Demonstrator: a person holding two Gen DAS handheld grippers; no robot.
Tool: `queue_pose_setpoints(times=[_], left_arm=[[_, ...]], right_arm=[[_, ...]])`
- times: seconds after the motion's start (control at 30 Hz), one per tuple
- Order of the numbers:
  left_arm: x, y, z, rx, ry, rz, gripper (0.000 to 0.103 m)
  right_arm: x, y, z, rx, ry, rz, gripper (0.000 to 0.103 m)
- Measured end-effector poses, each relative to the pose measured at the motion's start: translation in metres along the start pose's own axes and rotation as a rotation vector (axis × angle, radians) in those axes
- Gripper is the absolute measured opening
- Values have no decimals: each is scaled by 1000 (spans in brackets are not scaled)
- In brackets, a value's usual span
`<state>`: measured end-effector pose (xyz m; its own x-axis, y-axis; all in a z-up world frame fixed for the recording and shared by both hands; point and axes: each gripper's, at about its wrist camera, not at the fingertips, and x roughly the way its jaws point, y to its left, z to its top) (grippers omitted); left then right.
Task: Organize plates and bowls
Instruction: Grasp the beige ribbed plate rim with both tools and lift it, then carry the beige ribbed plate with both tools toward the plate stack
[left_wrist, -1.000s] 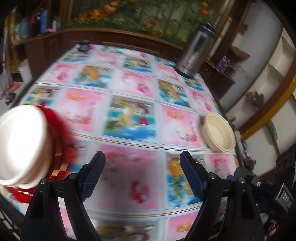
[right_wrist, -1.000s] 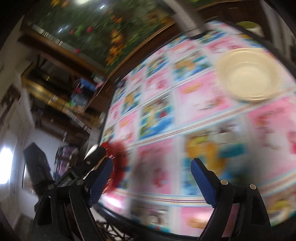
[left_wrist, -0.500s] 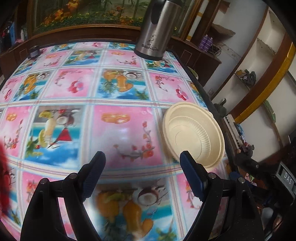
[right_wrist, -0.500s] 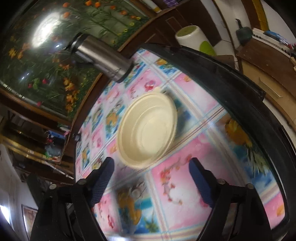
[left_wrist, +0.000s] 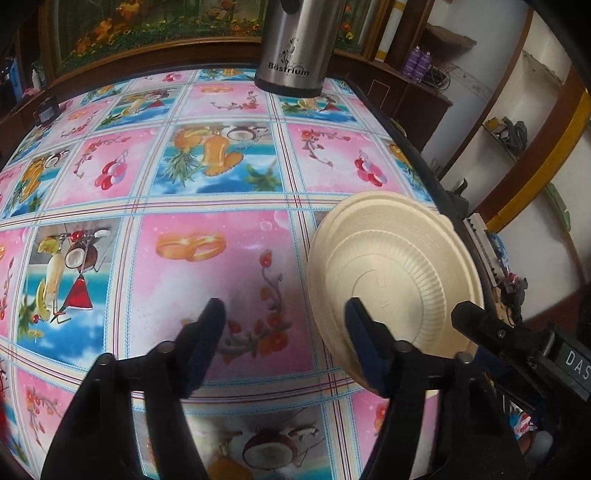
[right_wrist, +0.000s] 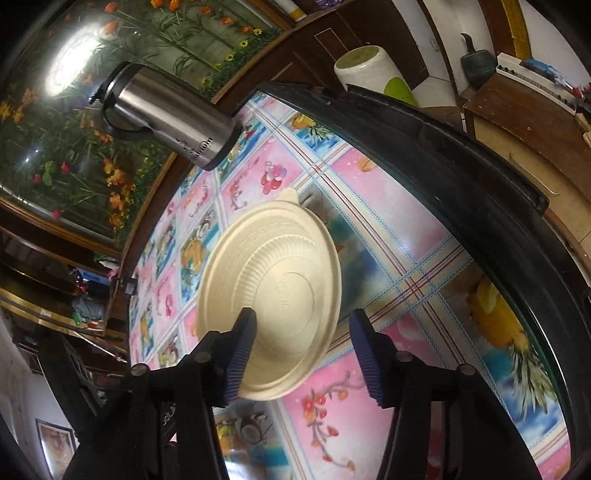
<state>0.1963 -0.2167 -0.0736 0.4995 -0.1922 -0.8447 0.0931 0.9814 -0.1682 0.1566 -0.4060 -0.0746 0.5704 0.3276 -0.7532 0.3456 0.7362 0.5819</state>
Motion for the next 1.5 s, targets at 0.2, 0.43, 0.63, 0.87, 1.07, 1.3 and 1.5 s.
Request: queue_pose_setpoints(times=[0.2, 0.43, 0.63, 0.87, 1.07, 1.3, 1.5], left_arm=[[-4, -10, -5, 69, -11, 27, 12], [-23, 0, -14, 68, -31, 34, 12], [-42, 10, -28, 70, -49, 52, 12], [-60, 30, -49, 51, -64, 66, 12], [-70, 49, -64, 31, -72, 75, 12], [-78, 73, -75, -6, -75, 87, 12], [-87, 93, -82, -36, -81, 97, 12]], right_arm=[[8, 2, -5, -35, 8, -16, 12], [1, 10, -18, -74, -6, -10, 11], [-9, 22, -35, -116, -7, 2, 10], [-18, 32, -61, -163, 1, 12, 10], [-19, 43, -85, -196, 11, 14, 10], [-13, 58, -107, -236, 28, 20, 10], [-9, 73, -121, -272, 40, 26, 10]])
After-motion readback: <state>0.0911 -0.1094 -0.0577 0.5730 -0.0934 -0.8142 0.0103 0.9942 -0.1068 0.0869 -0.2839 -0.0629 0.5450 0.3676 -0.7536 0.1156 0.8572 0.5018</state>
